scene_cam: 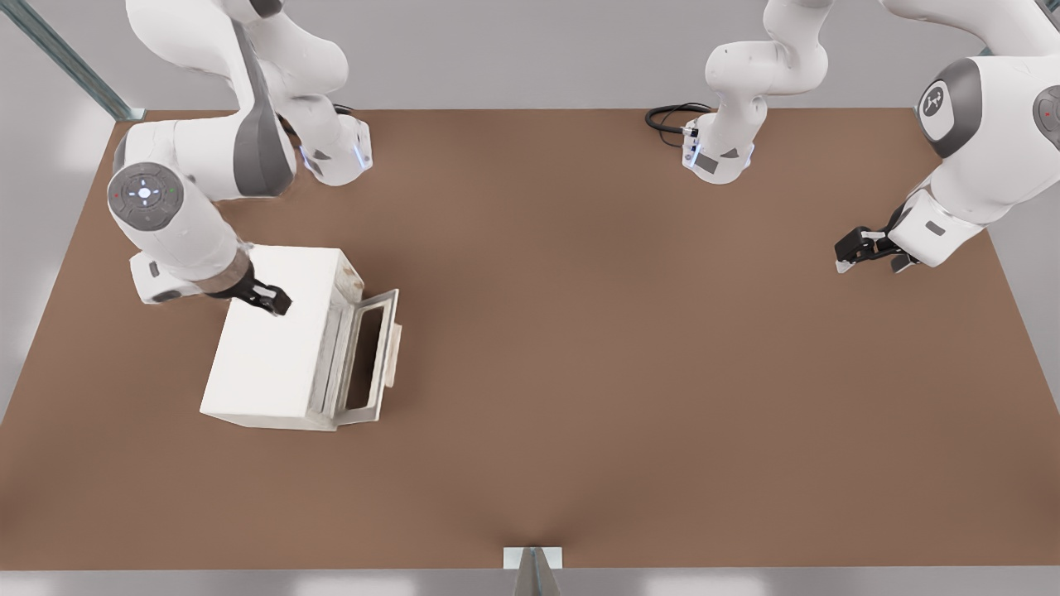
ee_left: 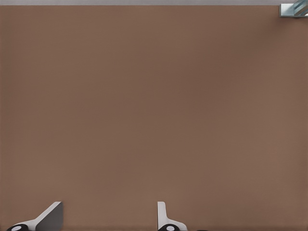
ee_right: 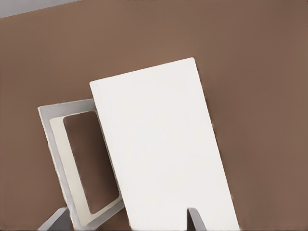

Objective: Keep left arm still and open the oven door with right arm

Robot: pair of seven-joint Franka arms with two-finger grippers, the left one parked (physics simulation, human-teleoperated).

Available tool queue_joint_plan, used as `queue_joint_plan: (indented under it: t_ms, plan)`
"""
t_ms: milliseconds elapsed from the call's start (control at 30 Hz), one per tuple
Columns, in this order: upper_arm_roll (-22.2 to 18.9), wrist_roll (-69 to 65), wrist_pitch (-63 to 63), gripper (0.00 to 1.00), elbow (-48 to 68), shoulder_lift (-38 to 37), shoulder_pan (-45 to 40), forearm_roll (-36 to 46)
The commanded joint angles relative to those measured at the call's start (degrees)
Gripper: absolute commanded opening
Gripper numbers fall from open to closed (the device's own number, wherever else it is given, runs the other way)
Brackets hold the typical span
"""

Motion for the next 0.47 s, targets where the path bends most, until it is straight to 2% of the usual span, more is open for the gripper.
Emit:
queue_joint_plan:
  t_ms: [0, 167, 267, 433]
  plan:
    - [-2.6, -35.0, 0.4, 1.00, -0.4, -1.9, -0.3, 5.8]
    - [-2.7, -36.0, 0.0, 1.00, -0.3, -2.7, -0.3, 6.0]
    - [-2.7, -27.6, -5.0, 1.00, 2.1, -0.8, -0.6, 5.8]
    - [-2.7, -28.1, -4.9, 1.00, 3.6, -0.1, -0.9, 4.8]
